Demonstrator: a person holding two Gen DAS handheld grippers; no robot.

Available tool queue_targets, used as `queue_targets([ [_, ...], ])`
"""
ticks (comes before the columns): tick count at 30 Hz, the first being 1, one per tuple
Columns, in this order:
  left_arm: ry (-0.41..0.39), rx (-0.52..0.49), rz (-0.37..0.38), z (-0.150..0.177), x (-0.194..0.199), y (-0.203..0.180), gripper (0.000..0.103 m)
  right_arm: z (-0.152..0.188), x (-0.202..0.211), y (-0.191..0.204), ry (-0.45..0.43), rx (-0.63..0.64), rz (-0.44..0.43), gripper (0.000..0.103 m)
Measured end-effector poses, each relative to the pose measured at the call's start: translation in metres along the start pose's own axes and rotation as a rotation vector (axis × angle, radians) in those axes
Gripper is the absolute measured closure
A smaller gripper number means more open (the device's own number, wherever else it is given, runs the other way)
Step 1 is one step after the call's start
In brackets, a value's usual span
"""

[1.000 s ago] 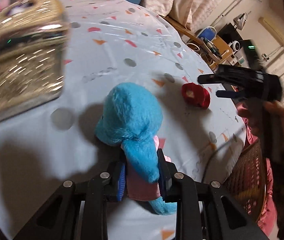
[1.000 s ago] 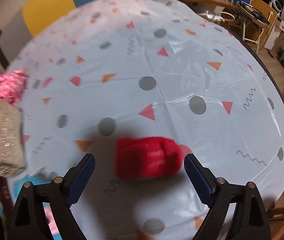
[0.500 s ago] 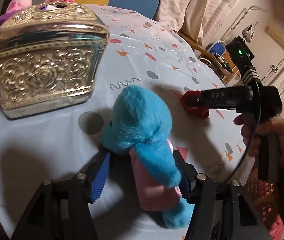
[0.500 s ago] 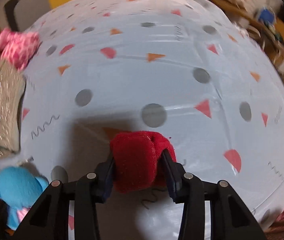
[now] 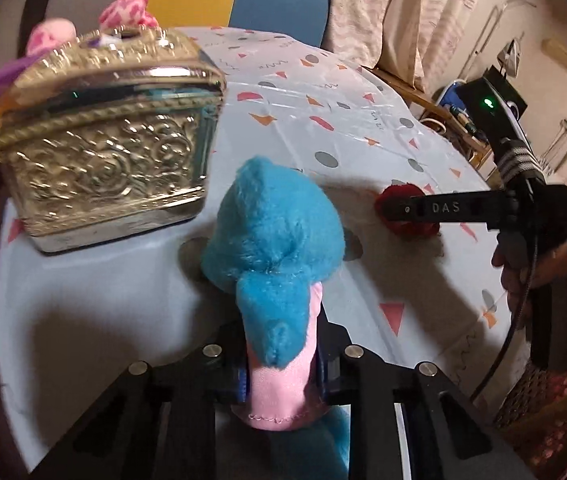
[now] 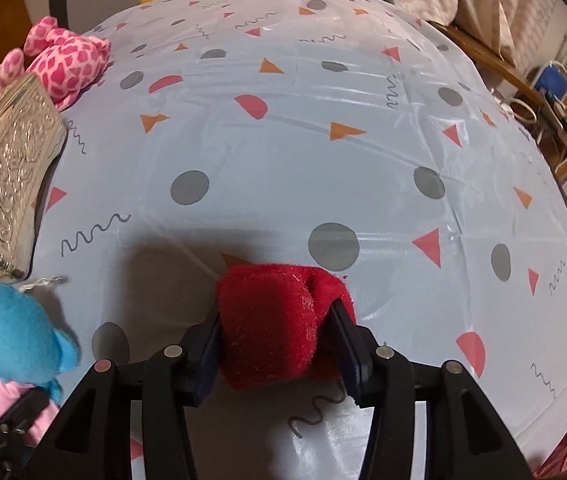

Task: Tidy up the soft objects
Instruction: 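Grasp the red sock with the right gripper while the left lifts the blue plush, then carry the pink-dress plush into the gold tray and open the left gripper while the right holds the sock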

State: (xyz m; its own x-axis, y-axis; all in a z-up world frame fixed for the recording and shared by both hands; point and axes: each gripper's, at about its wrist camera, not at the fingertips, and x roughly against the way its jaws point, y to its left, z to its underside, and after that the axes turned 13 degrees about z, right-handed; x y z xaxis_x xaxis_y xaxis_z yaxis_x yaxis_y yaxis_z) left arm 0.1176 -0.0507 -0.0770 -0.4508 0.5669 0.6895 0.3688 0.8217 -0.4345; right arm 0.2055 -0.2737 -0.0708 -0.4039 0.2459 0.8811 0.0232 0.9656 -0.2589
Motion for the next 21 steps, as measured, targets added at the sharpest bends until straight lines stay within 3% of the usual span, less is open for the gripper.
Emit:
queue_targets([
  [13, -0.085, -0.087, -0.047, 0.006, 0.059, -0.024, 0.078, -0.002, 0.000, 0.010, -0.034, 0.033, 0.029, 0.053],
  [21, -0.153, -0.077, -0.051, 0.001, 0.098, -0.023, 0.078, 0.002, 0.003, 0.015, -0.071, 0.073, 0.044, 0.053],
])
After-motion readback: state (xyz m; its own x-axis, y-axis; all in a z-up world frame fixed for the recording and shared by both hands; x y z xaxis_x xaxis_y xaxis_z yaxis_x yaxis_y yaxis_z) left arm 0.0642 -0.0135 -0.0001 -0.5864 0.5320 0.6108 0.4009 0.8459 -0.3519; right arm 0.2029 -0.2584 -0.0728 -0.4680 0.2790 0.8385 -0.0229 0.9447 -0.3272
